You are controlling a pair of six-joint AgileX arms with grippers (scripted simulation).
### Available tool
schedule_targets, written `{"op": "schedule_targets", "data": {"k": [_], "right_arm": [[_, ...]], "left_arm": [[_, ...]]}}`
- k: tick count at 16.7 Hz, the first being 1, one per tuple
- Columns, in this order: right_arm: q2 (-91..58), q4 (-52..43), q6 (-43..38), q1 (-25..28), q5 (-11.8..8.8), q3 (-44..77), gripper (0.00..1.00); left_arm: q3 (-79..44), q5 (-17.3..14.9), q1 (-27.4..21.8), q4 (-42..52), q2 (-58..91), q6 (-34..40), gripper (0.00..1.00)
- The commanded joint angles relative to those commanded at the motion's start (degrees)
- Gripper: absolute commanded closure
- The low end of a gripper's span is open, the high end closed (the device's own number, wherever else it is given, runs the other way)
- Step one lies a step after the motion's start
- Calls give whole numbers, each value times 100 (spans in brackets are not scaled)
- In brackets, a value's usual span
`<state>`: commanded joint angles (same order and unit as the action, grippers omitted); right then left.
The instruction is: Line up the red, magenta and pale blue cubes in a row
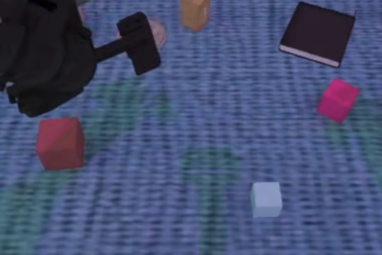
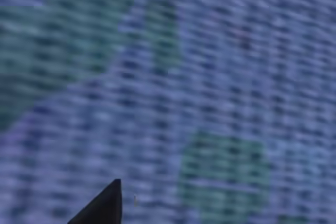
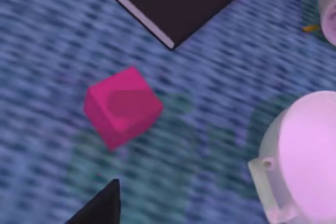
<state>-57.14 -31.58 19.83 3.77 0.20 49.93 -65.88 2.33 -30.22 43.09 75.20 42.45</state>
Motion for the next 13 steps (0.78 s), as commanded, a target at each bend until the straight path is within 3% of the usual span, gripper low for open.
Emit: {"op": "schedule_targets", "data": {"k": [7, 13], "right_arm": [[-4337, -2257, 1383, 271, 26, 3365, 0], [-6720, -3555, 2224, 442, 14, 5532, 0]], "left_arm": [[3880, -61, 1824, -2245, -4310, -2062, 0], [5981, -179, 2834, -3766, -6709, -3672, 0]]}}
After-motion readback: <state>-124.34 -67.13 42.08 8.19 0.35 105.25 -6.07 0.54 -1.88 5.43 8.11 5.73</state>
